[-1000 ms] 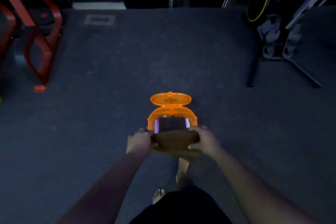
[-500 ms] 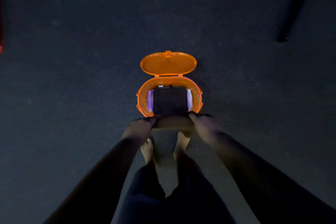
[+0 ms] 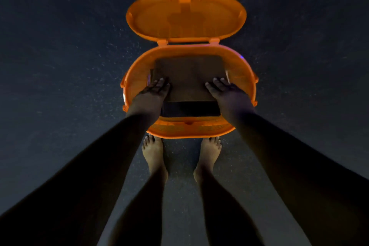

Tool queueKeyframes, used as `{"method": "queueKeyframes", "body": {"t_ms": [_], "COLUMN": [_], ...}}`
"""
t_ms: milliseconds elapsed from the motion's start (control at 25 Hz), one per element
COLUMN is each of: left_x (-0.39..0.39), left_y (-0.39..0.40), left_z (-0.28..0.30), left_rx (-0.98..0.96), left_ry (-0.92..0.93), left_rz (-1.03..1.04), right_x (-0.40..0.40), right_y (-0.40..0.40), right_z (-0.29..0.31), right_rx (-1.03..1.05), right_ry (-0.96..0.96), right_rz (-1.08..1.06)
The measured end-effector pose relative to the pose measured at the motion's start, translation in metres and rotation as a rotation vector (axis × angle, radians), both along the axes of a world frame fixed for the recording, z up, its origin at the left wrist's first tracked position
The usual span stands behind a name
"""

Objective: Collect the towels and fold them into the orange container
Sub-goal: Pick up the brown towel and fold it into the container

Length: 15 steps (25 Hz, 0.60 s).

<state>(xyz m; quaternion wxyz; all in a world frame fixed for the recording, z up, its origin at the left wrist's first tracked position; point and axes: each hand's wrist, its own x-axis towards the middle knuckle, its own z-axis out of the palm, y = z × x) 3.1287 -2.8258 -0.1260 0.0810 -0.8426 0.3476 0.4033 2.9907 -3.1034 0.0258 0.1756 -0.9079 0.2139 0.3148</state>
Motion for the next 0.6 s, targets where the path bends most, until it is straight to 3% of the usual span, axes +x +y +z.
{"method": "queueKeyframes", "body": {"t_ms": [40, 80, 160, 240, 360, 440, 600], "left_x": [0.022, 0.023, 0.026, 0.020, 0.027, 0.038, 0.033], "left_y": [-0.044, -0.062, -0.063, -0.050, -0.052, -0.074, -0.105], "left_z": [0.025, 0.032, 0.037, 0.031, 0.037, 0.043, 0.013], "left_rx": [0.056, 0.038, -0.003, 0.017, -0.018, -0.111, -0.231], "left_ry": [0.060, 0.023, 0.028, 0.001, 0.116, 0.142, -0.030], "left_rz": [0.080, -0.173, -0.435, -0.503, -0.450, -0.285, -0.119], "right_x": [-0.008, -0.017, -0.028, -0.028, -0.015, -0.003, 0.028], "right_y": [0.012, 0.026, 0.044, 0.048, 0.039, 0.031, 0.025], "right_z": [-0.034, -0.065, -0.099, -0.111, -0.091, -0.085, -0.123], "right_rx": [0.036, 0.074, 0.116, 0.168, 0.126, 0.050, -0.047], "right_ry": [0.041, 0.101, 0.221, 0.222, 0.138, 0.028, -0.166], "right_rz": [0.026, 0.052, 0.065, -0.025, -0.043, -0.084, -0.259]}}
